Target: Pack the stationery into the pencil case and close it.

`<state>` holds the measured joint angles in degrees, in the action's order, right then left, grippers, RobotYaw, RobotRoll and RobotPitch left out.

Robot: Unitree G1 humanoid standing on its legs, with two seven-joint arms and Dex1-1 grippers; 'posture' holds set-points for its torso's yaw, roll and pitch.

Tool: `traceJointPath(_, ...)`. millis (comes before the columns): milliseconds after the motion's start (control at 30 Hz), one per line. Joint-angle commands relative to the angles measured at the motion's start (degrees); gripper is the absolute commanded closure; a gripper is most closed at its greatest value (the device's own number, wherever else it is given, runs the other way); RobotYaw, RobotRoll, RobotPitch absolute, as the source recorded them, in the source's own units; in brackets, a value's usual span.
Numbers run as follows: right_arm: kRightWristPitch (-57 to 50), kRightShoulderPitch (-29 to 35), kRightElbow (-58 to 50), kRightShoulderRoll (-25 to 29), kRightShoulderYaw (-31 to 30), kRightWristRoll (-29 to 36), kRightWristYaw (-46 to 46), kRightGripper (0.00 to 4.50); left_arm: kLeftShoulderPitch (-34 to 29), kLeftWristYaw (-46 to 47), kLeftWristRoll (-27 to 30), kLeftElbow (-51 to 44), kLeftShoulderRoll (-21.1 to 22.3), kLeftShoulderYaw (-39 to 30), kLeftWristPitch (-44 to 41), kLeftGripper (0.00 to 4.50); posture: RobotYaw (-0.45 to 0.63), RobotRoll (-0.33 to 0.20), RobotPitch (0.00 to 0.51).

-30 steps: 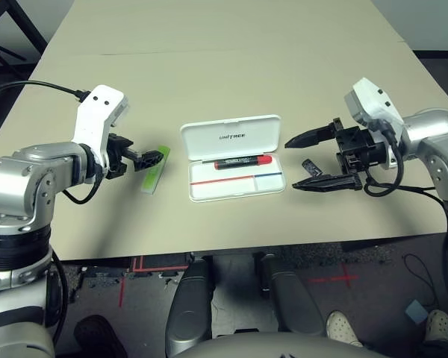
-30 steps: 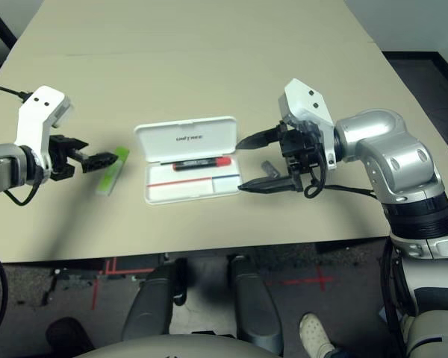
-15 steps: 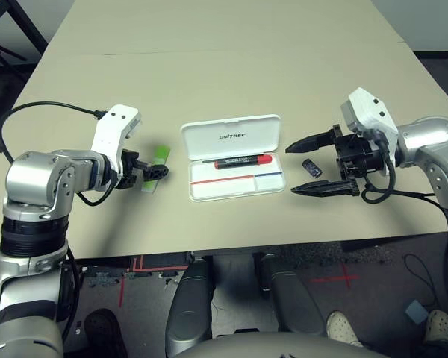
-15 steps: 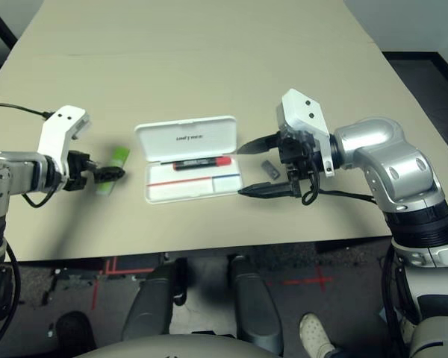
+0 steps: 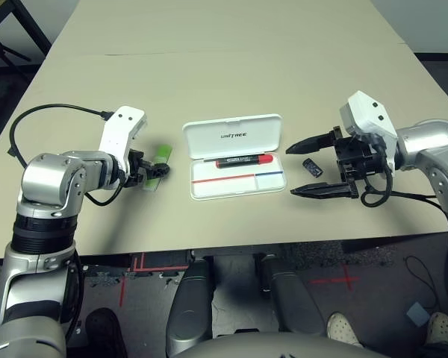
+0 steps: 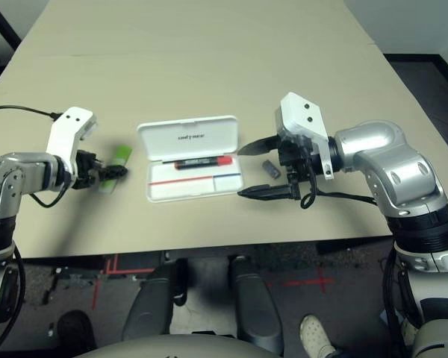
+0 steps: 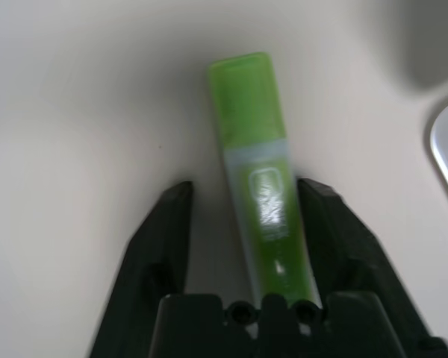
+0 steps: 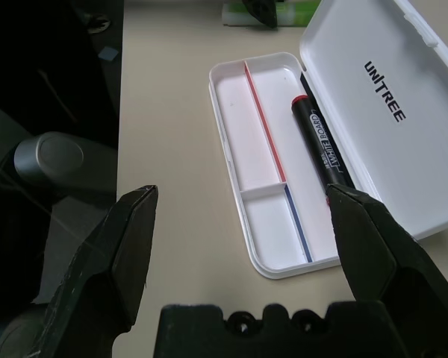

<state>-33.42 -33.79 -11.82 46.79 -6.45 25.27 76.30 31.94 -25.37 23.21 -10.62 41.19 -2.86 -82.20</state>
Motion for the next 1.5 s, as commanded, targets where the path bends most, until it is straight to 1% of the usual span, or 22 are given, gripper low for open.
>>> traceJointPath(33,0.3,0.5,-0.8,0.3,-0.3,0.3,-0.3,0.00,-1.3,-0.1,0.0,0.9,-0.3,1.6,-1.2,2.98,-0.01,0.000,0.238)
traceJointPath(67,0.4,0.5,-0.8,0.3,-0.4,0.2,-0.4,0.00,-1.3,-0.3,0.1,0.8,-0.2,1.5,-1.3,3.26,-0.01,0.000,0.237)
traceJointPath(100,0.5,0.5,-0.7,0.2,-0.4,0.2,-0.4,0.00,-1.3,-0.4,0.2,0.7,0.0,1.5,-1.4,3.43,-0.01,0.000,0.237)
traceJointPath(200,0.8,0.2,-0.2,0.0,-0.7,-0.1,-0.5,0.00,-1.3,-1.6,1.1,-0.1,1.2,1.7,-2.0,3.42,-0.01,0.000,0.237)
traceJointPath(333,1.2,0.0,0.3,-0.3,-1.0,-0.4,-0.5,0.00,-1.5,-4.8,2.9,-2.5,4.8,2.9,-2.1,3.42,0.01,0.000,0.237)
traceJointPath(500,1.8,-0.1,0.9,-0.5,-1.2,-0.7,-0.5,0.00,-2.1,-10.4,5.8,-5.6,11.4,4.6,-1.1,3.42,0.02,0.000,0.236)
traceJointPath(633,2.4,-0.3,1.7,-0.9,-1.6,-1.3,-0.4,0.00,-3.9,-18.4,8.6,-10.3,19.5,6.1,3.5,3.42,0.03,0.000,0.235)
traceJointPath(833,3.6,-0.8,3.0,-1.2,-2.3,-2.0,-0.4,0.00,-5.8,-26.9,9.4,-15.0,24.9,7.8,12.6,3.42,0.03,0.000,0.234)
traceJointPath(933,4.0,-0.8,3.3,-1.2,-2.4,-2.2,-0.3,0.00,-6.2,-29.6,8.7,-16.1,25.6,8.3,17.4,3.42,0.03,0.000,0.233)
traceJointPath(1000,4.2,-0.8,3.6,-1.2,-2.5,-2.5,-0.2,0.00,-5.6,-31.4,6.1,-16.4,25.8,10.4,22.9,3.42,0.03,0.000,0.233)
traceJointPath(1067,4.4,-0.9,3.9,-1.2,-2.6,-2.8,-0.1,0.00,-4.4,-31.7,4.5,-15.9,24.6,11.9,25.8,3.42,0.03,0.000,0.232)
traceJointPath(1233,4.8,-1.1,4.6,-1.2,-2.8,-3.4,0.1,0.00,-0.3,-33.4,0.4,-15.0,21.9,17.3,30.5,3.42,0.03,0.000,0.232)
traceJointPath(1500,5.4,-1.0,4.9,-0.8,-2.9,-4.2,0.1,0.00,4.1,-35.0,-4.2,-14.1,16.9,23.2,33.6,3.42,0.02,0.000,0.228)
